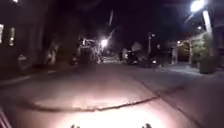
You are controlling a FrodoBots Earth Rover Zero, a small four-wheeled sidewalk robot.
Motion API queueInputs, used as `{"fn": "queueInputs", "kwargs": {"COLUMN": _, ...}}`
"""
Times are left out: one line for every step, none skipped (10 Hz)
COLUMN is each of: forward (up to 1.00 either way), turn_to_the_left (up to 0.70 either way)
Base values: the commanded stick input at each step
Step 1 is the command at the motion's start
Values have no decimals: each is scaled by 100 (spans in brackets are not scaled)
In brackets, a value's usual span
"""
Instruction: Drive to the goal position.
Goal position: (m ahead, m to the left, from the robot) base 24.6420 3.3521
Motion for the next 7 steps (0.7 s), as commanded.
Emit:
{"fn": "queueInputs", "kwargs": {"forward": 85, "turn_to_the_left": 0}}
{"fn": "queueInputs", "kwargs": {"forward": 85, "turn_to_the_left": 0}}
{"fn": "queueInputs", "kwargs": {"forward": 85, "turn_to_the_left": 0}}
{"fn": "queueInputs", "kwargs": {"forward": 85, "turn_to_the_left": 0}}
{"fn": "queueInputs", "kwargs": {"forward": 85, "turn_to_the_left": 0}}
{"fn": "queueInputs", "kwargs": {"forward": 85, "turn_to_the_left": 0}}
{"fn": "queueInputs", "kwargs": {"forward": 85, "turn_to_the_left": 0}}
